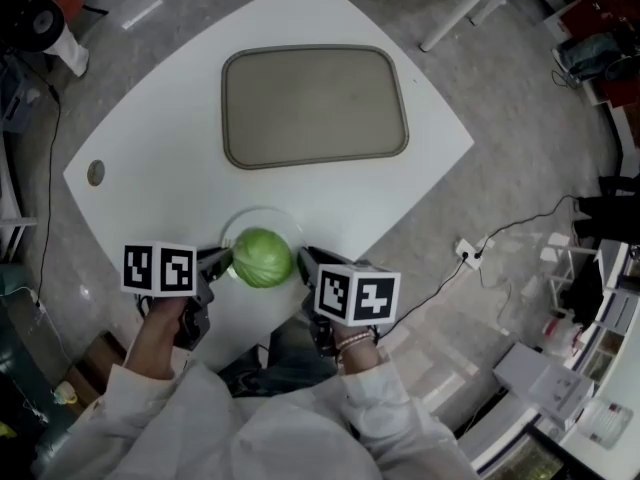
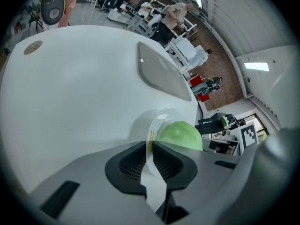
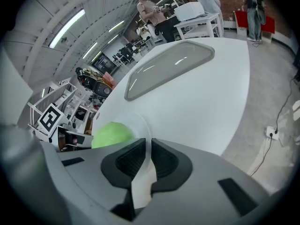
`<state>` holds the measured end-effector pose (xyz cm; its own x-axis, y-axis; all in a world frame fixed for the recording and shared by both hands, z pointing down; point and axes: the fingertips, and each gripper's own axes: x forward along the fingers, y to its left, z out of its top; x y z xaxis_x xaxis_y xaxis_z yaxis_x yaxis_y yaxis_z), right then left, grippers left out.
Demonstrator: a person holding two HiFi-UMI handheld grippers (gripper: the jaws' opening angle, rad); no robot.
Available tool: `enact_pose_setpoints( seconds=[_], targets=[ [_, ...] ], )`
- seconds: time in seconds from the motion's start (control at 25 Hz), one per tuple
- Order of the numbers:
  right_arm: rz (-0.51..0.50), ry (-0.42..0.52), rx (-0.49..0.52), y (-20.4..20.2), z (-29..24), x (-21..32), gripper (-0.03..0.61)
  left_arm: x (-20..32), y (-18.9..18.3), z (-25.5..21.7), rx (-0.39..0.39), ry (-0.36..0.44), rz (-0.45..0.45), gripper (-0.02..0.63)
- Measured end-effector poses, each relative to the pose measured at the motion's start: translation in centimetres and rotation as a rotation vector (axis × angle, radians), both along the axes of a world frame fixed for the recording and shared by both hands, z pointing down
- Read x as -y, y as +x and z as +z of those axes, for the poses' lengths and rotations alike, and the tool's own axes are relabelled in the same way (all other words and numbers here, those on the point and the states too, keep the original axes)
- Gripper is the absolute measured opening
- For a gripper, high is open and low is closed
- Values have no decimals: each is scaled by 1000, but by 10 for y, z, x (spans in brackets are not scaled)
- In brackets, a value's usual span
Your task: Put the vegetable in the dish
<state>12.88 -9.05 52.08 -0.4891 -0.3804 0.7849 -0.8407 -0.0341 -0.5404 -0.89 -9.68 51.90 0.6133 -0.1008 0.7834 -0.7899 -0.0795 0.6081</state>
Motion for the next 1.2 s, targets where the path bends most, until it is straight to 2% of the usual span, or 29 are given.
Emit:
enact_pose_setpoints(
  seconds=[0.64,1.08,1.2],
  targets=[
    [-29,-31,18,48,-3,73,46,70,48,-4,-22,-32,-60,48],
    [-56,-34,16,53,-6,122,46,113,53,-3,-38,-45,-105,48],
    [-59,-17,4,59,-7,140,46,133,59,-3,-39,-29,-90,48]
  ],
)
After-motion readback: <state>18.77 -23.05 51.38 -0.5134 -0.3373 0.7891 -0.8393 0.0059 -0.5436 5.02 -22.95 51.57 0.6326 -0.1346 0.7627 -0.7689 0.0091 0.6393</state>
